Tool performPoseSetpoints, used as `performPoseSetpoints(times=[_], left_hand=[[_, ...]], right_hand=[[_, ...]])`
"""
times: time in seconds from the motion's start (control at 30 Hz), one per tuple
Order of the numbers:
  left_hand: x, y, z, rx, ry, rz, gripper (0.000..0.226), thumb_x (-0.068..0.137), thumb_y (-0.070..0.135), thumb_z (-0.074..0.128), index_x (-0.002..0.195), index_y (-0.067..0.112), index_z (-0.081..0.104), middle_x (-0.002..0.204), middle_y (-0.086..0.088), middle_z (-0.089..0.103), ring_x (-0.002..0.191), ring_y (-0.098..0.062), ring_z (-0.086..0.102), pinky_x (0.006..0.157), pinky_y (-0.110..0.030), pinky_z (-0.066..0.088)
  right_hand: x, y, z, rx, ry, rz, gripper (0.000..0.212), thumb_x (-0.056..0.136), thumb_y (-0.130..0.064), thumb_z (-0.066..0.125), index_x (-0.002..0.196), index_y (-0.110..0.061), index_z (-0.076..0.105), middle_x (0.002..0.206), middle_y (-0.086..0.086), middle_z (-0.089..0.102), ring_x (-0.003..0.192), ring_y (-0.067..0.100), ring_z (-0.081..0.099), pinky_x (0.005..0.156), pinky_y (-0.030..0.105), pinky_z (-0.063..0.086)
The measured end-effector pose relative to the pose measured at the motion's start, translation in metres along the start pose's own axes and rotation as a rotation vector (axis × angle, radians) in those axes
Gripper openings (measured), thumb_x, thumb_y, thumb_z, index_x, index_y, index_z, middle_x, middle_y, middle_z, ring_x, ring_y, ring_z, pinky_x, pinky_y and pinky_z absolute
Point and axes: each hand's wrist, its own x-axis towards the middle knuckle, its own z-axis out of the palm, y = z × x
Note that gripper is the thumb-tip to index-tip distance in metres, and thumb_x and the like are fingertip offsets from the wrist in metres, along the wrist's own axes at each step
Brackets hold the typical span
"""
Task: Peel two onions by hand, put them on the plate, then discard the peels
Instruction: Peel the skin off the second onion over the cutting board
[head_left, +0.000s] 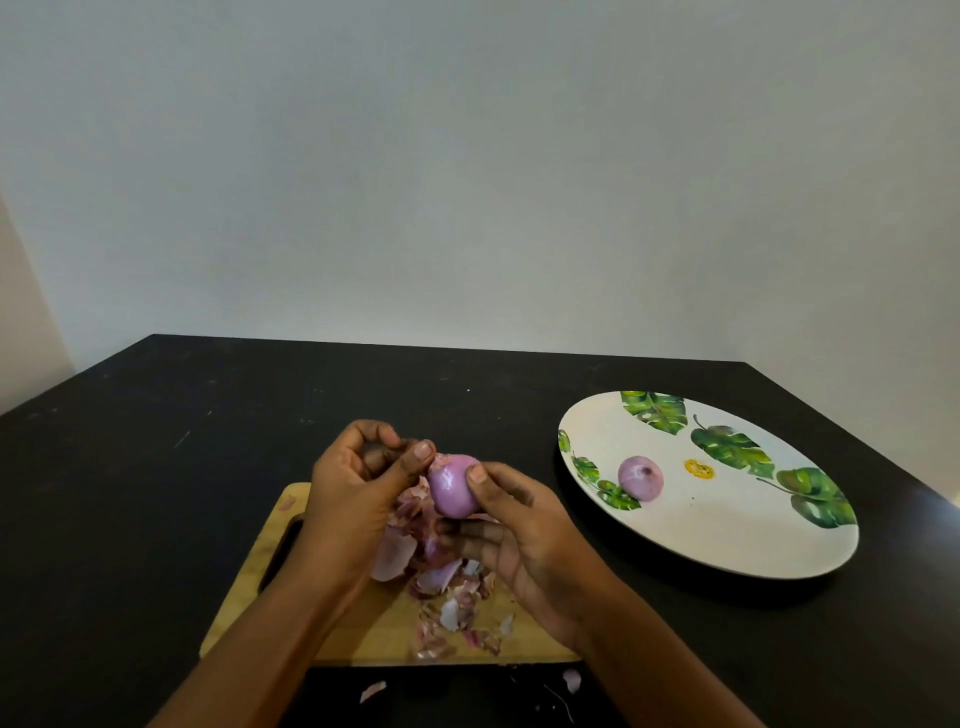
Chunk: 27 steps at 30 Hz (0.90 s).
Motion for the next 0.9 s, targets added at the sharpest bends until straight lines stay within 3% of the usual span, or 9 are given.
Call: performPoseSetpoints(times=[0.13,0.27,0.4,0.6,0.73,0.8,0.9], left_hand=[[-0.002,0.001,0.000,0.092,0.014,0.027,0.020,0.081,0.001,0.061,0.076,0.010,0.043,0.071,-0.006,0.065,0.070,-0.013,0.067,0.065,-0.029,0.054],[-0.002,0.001,-0.001,0.199,0.038,0.061,0.026,0.083,0.002,0.062,0.072,0.011,0.040,0.070,-0.008,0.060,0.070,-0.012,0.064,0.062,-0.026,0.051],[0.000,0.000,-0.002,0.252,0.075,0.045,0.025,0.084,0.005,0.062,0.073,0.010,0.040,0.076,-0.021,0.059,0.075,-0.023,0.061,0.064,-0.034,0.053],[0.001,0.007,-0.003,0.109,0.141,0.020,0.016,0.081,0.007,0.064,0.082,0.013,0.050,0.072,-0.004,0.060,0.068,-0.012,0.061,0.063,-0.028,0.049],[0.000,0.006,-0.004,0.123,0.123,0.042,0.034,0.074,0.000,0.069,0.100,0.017,0.055,0.083,-0.003,0.070,0.077,-0.013,0.069,0.067,-0.028,0.054],[-0.001,0.002,-0.004,0.273,0.098,0.150,0.033,0.074,-0.004,0.069,0.096,0.018,0.057,0.082,0.000,0.071,0.078,-0.008,0.069,0.066,-0.020,0.055],[-0.004,-0.004,-0.003,0.562,0.056,0.378,0.026,0.076,0.001,0.069,0.080,0.026,0.063,0.075,0.011,0.068,0.076,0.001,0.065,0.066,-0.009,0.050]], right_hand=[[0.002,0.001,-0.001,0.042,-0.007,-0.022,0.023,0.092,-0.014,0.058,0.112,-0.004,0.063,0.103,0.015,0.072,0.093,0.026,0.072,0.073,0.028,0.059],[0.003,0.005,-0.002,-0.042,0.025,-0.124,0.031,0.080,-0.020,0.067,0.109,-0.009,0.065,0.105,0.011,0.073,0.099,0.024,0.070,0.080,0.030,0.058],[0.004,0.011,-0.006,-0.409,0.139,-0.338,0.032,0.080,-0.019,0.075,0.109,-0.021,0.062,0.107,-0.001,0.069,0.102,0.014,0.067,0.082,0.025,0.056],[0.007,0.006,-0.017,-0.556,0.247,-0.491,0.036,0.081,-0.015,0.075,0.109,-0.029,0.057,0.110,-0.009,0.065,0.102,0.004,0.063,0.083,0.016,0.052],[0.009,0.006,-0.020,-0.343,0.195,-0.318,0.035,0.077,-0.026,0.072,0.111,-0.023,0.063,0.108,0.001,0.070,0.103,0.017,0.068,0.086,0.031,0.056],[0.011,0.003,-0.020,-0.101,0.165,-0.166,0.035,0.076,-0.027,0.067,0.108,-0.014,0.065,0.101,0.009,0.073,0.096,0.025,0.071,0.081,0.034,0.057],[0.011,0.000,-0.018,0.044,0.185,-0.041,0.037,0.080,-0.029,0.063,0.108,-0.004,0.064,0.096,0.017,0.073,0.088,0.027,0.072,0.074,0.032,0.058]])
